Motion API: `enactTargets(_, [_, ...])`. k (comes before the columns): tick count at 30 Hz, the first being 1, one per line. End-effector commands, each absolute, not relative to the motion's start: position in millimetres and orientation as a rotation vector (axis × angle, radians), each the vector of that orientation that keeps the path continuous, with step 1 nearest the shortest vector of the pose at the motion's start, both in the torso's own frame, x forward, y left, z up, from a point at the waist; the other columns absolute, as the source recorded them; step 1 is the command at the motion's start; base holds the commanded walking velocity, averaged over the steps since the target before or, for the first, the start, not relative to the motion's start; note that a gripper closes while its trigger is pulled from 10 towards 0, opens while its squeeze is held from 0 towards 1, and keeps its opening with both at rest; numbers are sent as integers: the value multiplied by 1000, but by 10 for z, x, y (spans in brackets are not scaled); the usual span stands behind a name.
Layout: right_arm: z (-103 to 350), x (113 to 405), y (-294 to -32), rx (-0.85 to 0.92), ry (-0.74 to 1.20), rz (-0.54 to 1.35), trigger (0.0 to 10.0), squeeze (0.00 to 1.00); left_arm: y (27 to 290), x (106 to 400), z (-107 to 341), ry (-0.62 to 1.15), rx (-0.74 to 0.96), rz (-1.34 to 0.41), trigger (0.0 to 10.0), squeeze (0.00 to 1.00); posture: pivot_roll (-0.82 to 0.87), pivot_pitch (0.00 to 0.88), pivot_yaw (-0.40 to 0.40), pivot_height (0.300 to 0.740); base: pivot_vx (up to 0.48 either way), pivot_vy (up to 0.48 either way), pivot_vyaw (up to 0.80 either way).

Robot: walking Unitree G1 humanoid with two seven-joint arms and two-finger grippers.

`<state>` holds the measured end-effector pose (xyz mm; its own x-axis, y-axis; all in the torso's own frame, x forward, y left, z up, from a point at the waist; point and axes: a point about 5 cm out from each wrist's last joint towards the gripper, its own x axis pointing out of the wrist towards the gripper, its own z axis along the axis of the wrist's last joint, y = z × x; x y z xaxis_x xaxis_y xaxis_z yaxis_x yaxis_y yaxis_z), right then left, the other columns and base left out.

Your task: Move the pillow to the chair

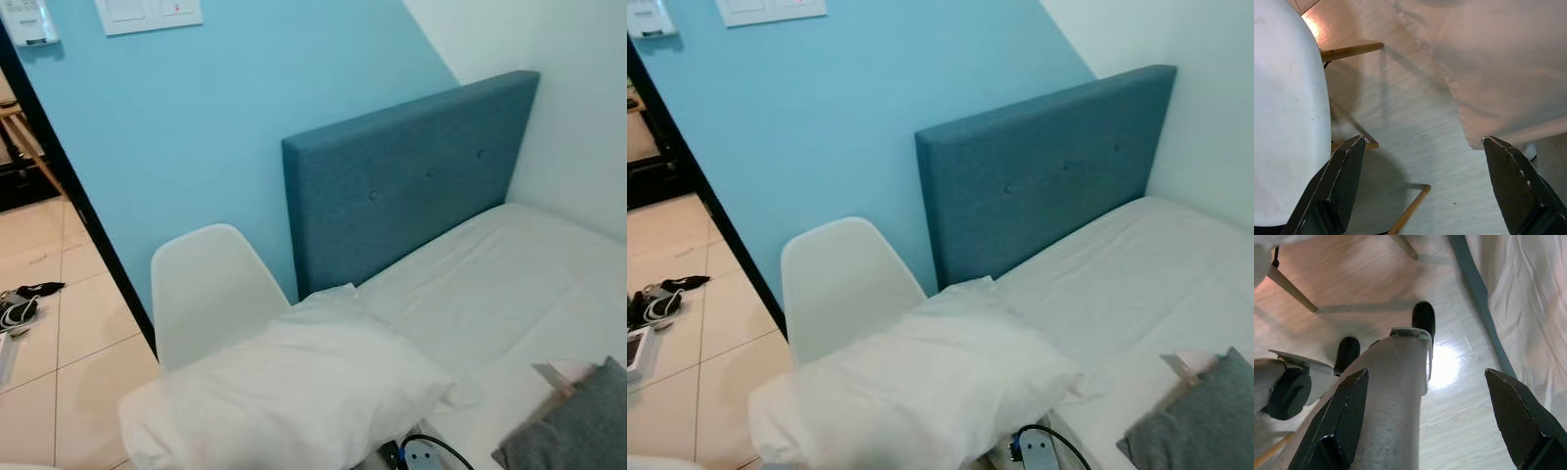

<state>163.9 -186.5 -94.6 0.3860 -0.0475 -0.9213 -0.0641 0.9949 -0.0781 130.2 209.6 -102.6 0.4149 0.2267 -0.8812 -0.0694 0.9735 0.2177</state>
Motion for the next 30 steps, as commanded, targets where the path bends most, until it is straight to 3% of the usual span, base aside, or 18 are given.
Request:
enactTargets(1, [-941, 1659, -1843, -102, 1177, 19, 10000, 0, 2155, 1286, -1022, 1141, 181, 184, 10000, 0, -73, 22, 23, 740, -345, 0, 0])
enactTargets(17, [-939, 1612, -1995, -122, 1186, 11, 10000, 0, 2145, 1263, -1031, 1147, 179, 182, 10000, 0, -75, 32, 20, 740, -360, 0, 0])
enactTargets(30, [-1020, 1455, -1844, -120, 1208, 32, 10000, 0, 2137, 1246, -1037, 1149, 172, 187, 10000, 0, -76, 37, 18, 740, -430, 0, 0])
